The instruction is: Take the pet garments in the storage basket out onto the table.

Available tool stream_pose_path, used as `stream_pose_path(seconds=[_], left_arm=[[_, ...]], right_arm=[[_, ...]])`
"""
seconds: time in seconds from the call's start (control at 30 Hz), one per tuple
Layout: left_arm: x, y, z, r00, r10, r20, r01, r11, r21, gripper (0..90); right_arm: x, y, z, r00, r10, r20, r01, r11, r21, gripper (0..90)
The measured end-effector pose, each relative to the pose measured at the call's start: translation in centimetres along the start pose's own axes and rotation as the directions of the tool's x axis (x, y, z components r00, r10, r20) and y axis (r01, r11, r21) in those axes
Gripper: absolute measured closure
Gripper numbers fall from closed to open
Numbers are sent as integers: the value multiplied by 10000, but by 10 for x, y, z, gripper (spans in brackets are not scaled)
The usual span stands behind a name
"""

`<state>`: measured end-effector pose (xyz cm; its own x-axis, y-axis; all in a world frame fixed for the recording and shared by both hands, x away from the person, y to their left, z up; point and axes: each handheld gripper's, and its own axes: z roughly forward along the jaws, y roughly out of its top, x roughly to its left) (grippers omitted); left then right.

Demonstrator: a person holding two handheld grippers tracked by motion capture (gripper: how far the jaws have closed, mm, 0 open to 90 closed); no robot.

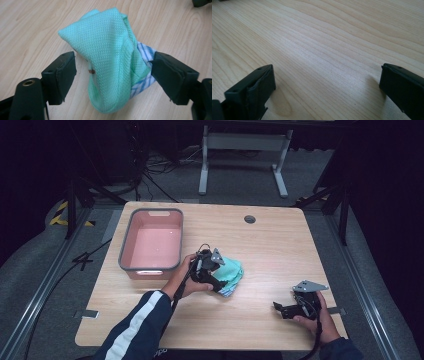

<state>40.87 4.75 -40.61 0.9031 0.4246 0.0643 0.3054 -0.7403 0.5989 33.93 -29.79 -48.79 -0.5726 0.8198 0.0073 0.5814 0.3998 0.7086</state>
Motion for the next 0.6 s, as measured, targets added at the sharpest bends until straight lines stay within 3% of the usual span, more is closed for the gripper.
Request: stream_pose_path(seconds=[0.23,0.6], left_arm=[[-2,-7,-23,9974,207,-687,-213,9997,-83,221],[-7,-28,-55,9919,613,-1110,-625,9980,-69,213]], right_arm=[[0,0,0,10000,-32,17,32,10000,8,6],[0,-1,0,10000,-20,12,20,10000,-10,6]])
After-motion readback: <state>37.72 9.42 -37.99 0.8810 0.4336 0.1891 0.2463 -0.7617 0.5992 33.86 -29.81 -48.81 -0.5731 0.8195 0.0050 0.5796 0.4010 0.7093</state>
